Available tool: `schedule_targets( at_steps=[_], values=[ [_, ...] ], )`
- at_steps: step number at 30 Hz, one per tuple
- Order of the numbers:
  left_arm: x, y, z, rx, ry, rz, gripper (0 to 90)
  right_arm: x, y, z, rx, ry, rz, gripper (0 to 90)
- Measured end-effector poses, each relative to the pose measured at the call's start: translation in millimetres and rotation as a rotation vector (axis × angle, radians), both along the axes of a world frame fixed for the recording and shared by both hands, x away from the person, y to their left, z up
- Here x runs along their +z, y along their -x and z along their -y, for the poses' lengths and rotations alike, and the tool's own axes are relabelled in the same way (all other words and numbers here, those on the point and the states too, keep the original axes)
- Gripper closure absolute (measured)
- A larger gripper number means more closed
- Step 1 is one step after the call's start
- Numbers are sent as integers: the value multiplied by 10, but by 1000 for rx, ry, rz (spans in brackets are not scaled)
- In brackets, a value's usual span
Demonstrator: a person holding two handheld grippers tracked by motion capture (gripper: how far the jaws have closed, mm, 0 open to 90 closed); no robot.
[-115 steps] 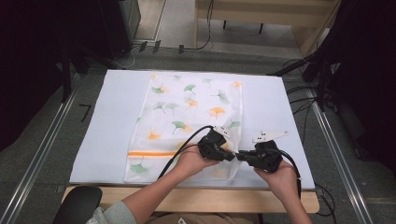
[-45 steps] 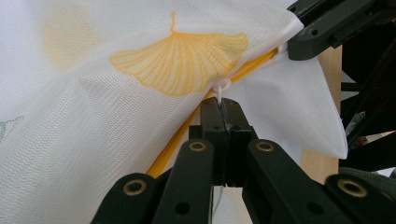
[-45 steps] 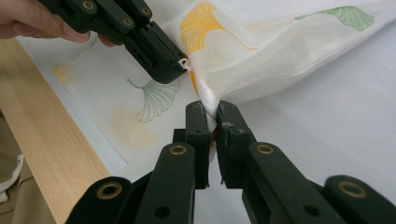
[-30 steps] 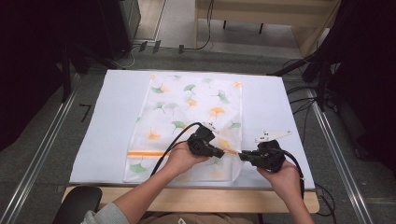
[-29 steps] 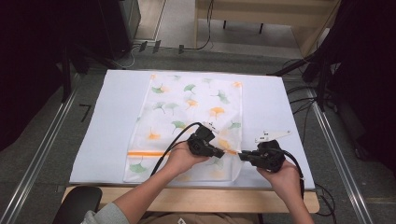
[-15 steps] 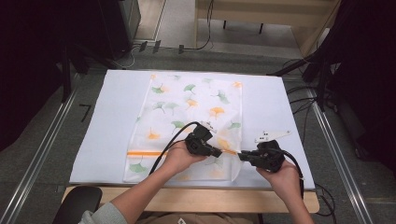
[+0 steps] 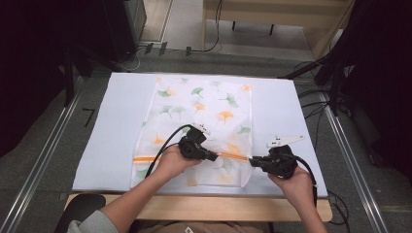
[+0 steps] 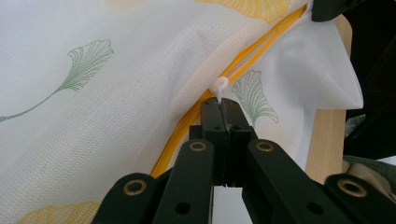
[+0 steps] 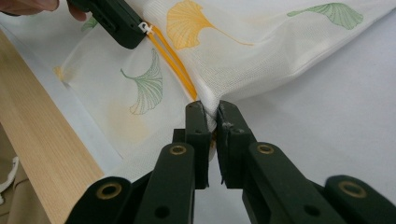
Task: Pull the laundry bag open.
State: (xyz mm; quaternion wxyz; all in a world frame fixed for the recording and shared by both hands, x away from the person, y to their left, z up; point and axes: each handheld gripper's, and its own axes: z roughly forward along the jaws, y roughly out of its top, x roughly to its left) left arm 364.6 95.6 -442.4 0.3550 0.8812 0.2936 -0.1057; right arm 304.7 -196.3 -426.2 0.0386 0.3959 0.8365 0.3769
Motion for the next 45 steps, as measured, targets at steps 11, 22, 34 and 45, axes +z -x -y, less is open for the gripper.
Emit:
schedule_targets(
  at_steps=[11, 22, 34, 45],
  values=[
    [37, 20, 3, 2, 20, 5, 900, -8, -6, 23, -9, -4, 1, 861],
    [25, 21, 4, -5, 18, 3, 900, -18, -10, 25, -10, 1, -10, 858],
    [25, 20, -17, -5, 14, -1, 900, -18, -8, 26, -6, 2, -6, 856],
    [36, -7, -237, 20, -17, -13, 900, -17, -13, 65, -9, 7, -12, 856]
  ],
)
